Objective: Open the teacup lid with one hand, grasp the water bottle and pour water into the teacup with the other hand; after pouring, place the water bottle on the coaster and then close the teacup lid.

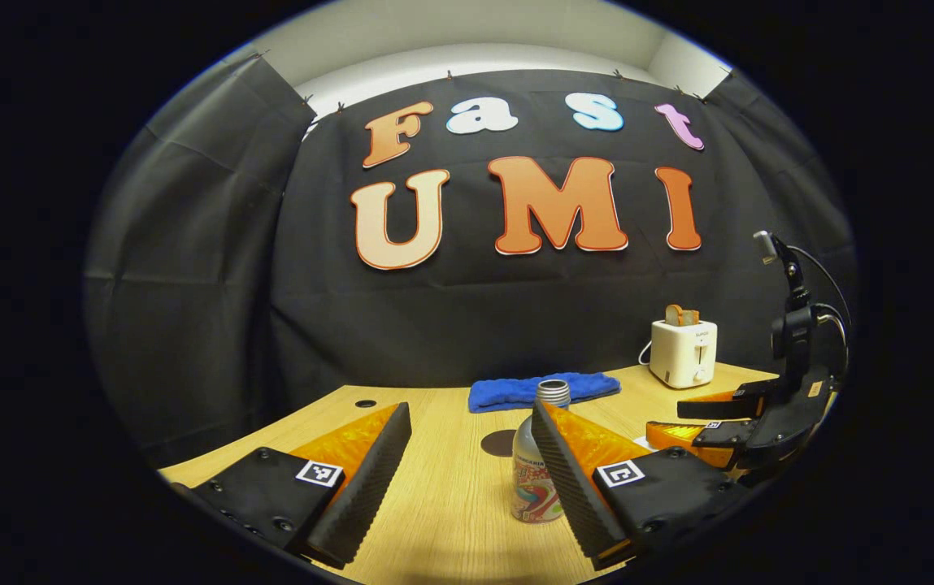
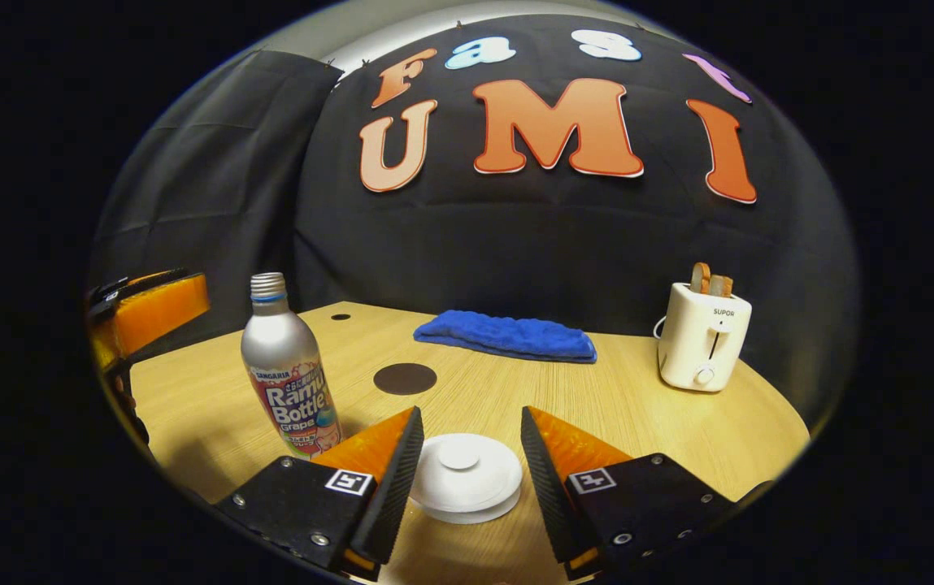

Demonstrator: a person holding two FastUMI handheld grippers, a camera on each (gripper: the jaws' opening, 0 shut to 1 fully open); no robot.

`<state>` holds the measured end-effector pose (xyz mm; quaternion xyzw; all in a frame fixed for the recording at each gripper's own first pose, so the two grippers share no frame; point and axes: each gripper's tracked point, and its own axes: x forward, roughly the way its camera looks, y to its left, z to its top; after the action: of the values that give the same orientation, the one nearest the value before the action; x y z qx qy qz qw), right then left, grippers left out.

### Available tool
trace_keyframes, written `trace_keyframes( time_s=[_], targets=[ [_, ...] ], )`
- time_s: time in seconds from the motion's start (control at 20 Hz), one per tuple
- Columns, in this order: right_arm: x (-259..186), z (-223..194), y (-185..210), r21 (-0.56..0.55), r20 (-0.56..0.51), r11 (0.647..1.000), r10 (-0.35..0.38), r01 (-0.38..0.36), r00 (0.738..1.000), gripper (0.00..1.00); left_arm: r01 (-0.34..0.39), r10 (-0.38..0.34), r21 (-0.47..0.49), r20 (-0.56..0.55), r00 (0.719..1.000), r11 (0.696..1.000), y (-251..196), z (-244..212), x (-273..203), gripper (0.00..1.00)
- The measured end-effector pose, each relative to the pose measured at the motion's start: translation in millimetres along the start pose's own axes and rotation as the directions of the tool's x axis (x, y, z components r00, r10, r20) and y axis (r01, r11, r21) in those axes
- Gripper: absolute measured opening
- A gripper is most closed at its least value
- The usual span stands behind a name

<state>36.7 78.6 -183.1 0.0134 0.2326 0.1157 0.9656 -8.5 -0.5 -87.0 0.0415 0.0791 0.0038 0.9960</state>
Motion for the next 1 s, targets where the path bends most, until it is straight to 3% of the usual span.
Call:
trace_keyframes(
  time_s=[0.15, 0.4, 0.6, 0.7, 0.75, 1.0],
  targets=[
    [2, -14, 2, -0.008, -0.050, 1.000, 0.003, -0.004, 0.999, 0.63, 0.002, -0.002, -0.009, -0.011, 1.000, 1.000, -1, -4, 3, 0.98],
    [5, -15, 8, -0.021, -0.055, 1.000, 0.017, -0.018, 0.998, 0.62, 0.013, -0.013, -0.003, -0.033, 0.999, 1.000, -9, -15, 10, 0.98],
    [6, -14, 12, -0.035, -0.064, 0.998, 0.041, -0.043, 0.997, 0.37, 0.033, -0.033, -0.011, -0.034, 0.999, 0.999, -14, -15, 13, 1.00],
    [7, -13, 12, -0.041, -0.064, 0.998, 0.044, -0.046, 0.997, 0.33, 0.065, -0.066, -0.023, -0.021, 0.998, 0.998, -21, -15, 15, 0.98],
    [6, -13, 14, -0.038, -0.065, 0.998, 0.051, -0.054, 0.997, 0.26, 0.084, -0.085, -0.032, -0.021, 0.996, 0.996, -25, -18, 17, 0.98],
    [0, -10, 12, 0.026, -0.074, 0.998, 0.062, -0.060, 0.995, 0.23, 0.106, -0.108, -0.046, -0.056, 0.993, 0.993, -34, -33, 23, 1.00]
  ],
)
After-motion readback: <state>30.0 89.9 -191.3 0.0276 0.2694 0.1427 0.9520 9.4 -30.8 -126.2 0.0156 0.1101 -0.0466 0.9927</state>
